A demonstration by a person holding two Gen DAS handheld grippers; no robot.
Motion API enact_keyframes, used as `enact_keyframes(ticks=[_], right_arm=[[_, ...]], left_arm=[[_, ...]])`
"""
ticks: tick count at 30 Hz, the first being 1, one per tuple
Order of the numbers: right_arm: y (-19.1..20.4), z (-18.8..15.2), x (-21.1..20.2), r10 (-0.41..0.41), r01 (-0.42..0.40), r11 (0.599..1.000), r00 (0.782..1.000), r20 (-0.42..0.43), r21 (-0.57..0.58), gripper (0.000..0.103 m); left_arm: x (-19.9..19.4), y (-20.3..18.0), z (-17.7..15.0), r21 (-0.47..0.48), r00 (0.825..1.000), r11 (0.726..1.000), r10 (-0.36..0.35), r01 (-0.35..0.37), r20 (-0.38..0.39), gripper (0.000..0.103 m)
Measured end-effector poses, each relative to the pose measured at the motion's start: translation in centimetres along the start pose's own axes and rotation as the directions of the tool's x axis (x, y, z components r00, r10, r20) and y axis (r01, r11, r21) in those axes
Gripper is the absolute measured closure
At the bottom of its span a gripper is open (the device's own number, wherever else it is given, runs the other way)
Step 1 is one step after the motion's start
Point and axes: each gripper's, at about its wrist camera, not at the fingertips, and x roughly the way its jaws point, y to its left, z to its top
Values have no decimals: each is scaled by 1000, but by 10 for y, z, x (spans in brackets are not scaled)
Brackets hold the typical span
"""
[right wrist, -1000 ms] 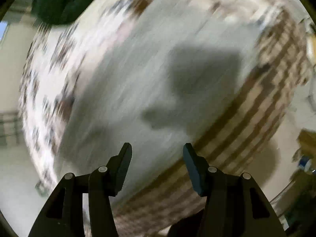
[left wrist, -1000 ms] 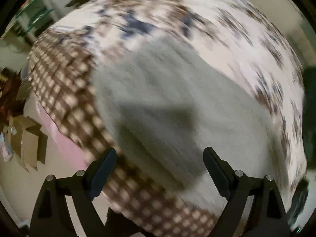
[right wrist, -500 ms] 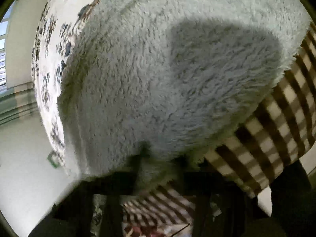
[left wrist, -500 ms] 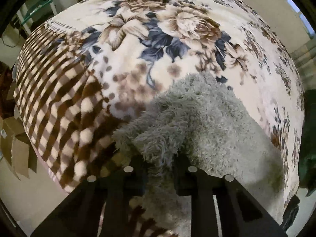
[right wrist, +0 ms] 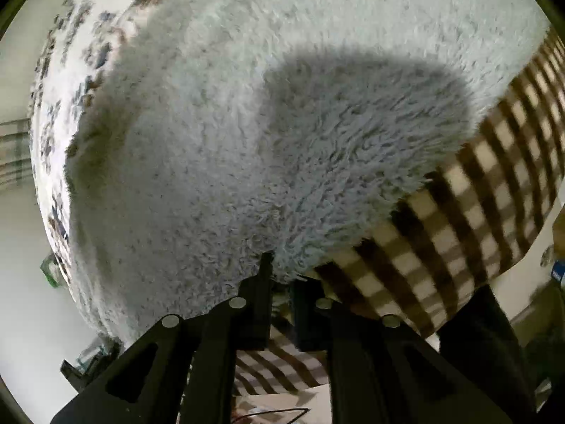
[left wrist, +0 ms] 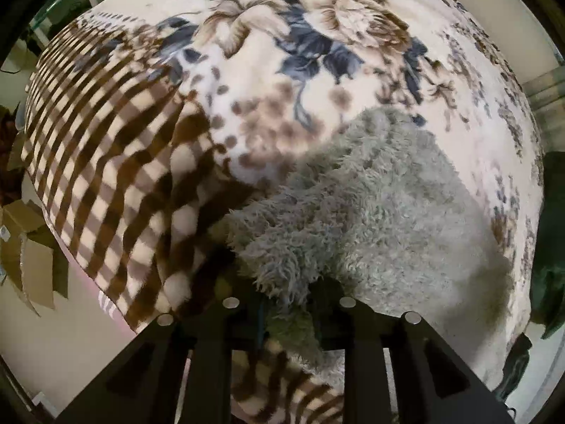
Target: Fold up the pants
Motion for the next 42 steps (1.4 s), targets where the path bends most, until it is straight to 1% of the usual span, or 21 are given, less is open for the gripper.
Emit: enact_keyframes(ticks=[1,2,3,5,7,9,11,12,14,18,22,25,27,28,30,32,35,37,40,41,42], right_arm=[[-1,2,1,13,-13,1000,1000,-17,2,78],[-4,3,-1,28,-28,1000,999,-33,-1,63],[-6,3,-6,37,-38,999,999,-39,-11,41],[-13,1,-21,71,-73,996,997,-26,-46,31],[-20,1,-39,68,-68,993,998,-5,-94,26],[-39,6,-58,116,-112,989,993,29,-98,14],[-66,18,-78,179,-173,982,981,76,-75,12],[-89,30,-92,209,-203,978,970,125,-54,12],[-123,48,-111,195,-196,980,960,203,-14,12],[-213,99,-153,183,-229,968,926,331,106,12],[-294,152,-187,199,-292,943,879,433,159,12],[-349,196,-188,257,-373,909,851,458,184,12],[-379,225,-180,351,-477,859,814,463,186,12],[-382,234,-174,384,-512,840,797,467,183,14],[-392,252,-164,490,-633,757,715,498,164,26],[-376,263,-148,540,-684,713,676,501,155,27],[-365,281,-129,593,-725,672,647,479,148,25],[-355,293,-119,608,-736,660,639,471,147,25],[-328,303,-112,625,-743,658,629,462,123,27],[-323,307,-114,632,-747,656,625,459,113,42],[-316,311,-118,621,-732,672,637,456,108,70]], left_arm=[[-9,-4,0,10,1000,1000,-7,6,15,78],[-16,-10,0,36,999,999,9,-10,33,64],[-28,-21,-2,86,997,995,44,-50,66,37],[-48,-38,-9,150,988,984,77,-97,131,10],[-64,-57,-20,199,981,973,82,-117,177,10],[-74,-86,-37,242,973,960,91,-142,210,10],[-77,-114,-54,280,978,953,59,-116,203,10],[-74,-138,-70,313,981,944,45,-103,187,10],[-65,-176,-92,367,989,927,17,-71,147,10],[-29,-270,-171,496,999,868,-16,-2,33,10],[17,-346,-243,577,996,813,-25,72,-89,10],[59,-387,-288,622,989,779,14,83,-149,10],[83,-404,-309,641,985,764,46,73,-167,10],[95,-408,-316,648,983,759,64,64,-172,10],[111,-411,-320,657,983,753,108,17,-150,5],[119,-410,-315,637,982,770,91,35,-163,0],[125,-407,-305,598,980,799,74,53,-187,0],[129,-411,-304,596,976,802,94,41,-194,0],[133,-420,-312,618,980,786,140,-22,-142,0],[134,-422,-314,620,980,784,149,-35,-133,0],[135,-424,-316,622,978,781,162,-46,-131,0]])
